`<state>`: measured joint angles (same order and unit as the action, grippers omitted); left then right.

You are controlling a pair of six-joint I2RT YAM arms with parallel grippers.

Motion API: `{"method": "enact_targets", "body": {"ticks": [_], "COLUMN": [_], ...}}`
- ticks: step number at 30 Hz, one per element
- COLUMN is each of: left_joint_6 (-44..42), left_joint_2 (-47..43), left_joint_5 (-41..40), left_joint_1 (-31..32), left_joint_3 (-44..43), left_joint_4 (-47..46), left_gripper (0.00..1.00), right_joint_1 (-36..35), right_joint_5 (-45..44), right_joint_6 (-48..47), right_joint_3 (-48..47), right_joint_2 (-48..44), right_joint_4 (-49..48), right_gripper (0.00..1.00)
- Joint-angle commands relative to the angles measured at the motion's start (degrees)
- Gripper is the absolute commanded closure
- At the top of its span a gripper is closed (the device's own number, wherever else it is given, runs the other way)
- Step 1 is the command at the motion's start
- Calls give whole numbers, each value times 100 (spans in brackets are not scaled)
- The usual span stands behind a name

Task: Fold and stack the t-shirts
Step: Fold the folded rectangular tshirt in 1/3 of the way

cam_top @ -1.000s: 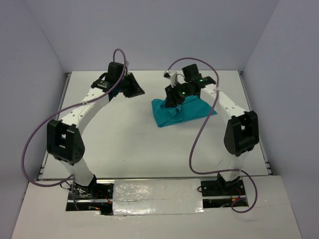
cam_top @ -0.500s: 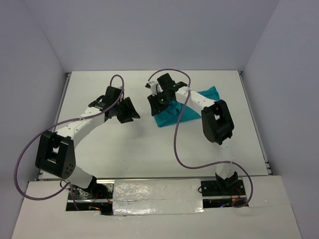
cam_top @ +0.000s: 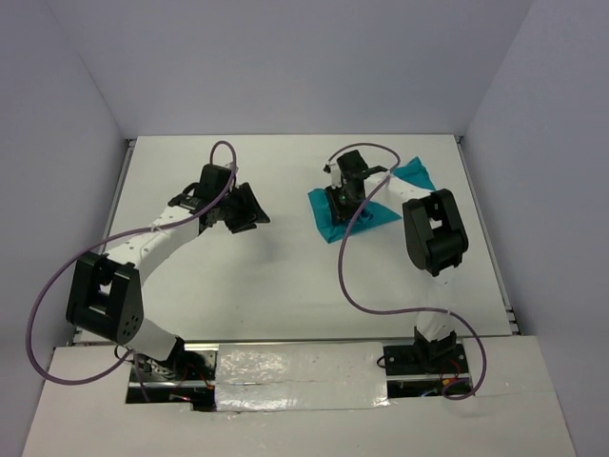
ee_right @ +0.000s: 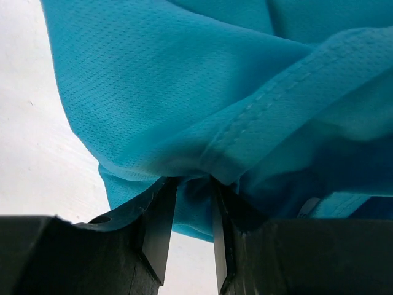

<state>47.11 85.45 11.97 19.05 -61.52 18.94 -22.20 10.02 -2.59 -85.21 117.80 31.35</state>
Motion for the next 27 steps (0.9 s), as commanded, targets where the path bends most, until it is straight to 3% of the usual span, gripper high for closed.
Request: {"method": "enact_targets", "body": {"ticks": [1,5,11,15,18,27], "left_joint_6": [17,8,0,166,351,500], "left_joint_2": [200,446,1227,1842,2176,3539], "left_joint_5": [183,525,1202,1457,1703,1809], "left_joint_1": [-6,11,432,696,828,1303], "left_joint_3": [-255,-527,-1265,-1583,-1679,-2934], "left_joint_4": [-180,-460,-874,-1241,-1541,-1595], "left_gripper": [42,41,39,41,49,50], "right_joint_1": [127,496,892,928,928,866], "right_joint_5": [104,1711,2644,2540,2470,2250], "right_joint_6": [92,-47,-522,-725,-673,-576], "right_joint_3": [312,382,-170,-1407,-1892,-2281], "right_joint_2": [-336,-756,-1365,-716,-162,524], "right_joint_4": [-112,-41,-139,440,749,854], "right_gripper": [63,61,59,60,61,63]}}
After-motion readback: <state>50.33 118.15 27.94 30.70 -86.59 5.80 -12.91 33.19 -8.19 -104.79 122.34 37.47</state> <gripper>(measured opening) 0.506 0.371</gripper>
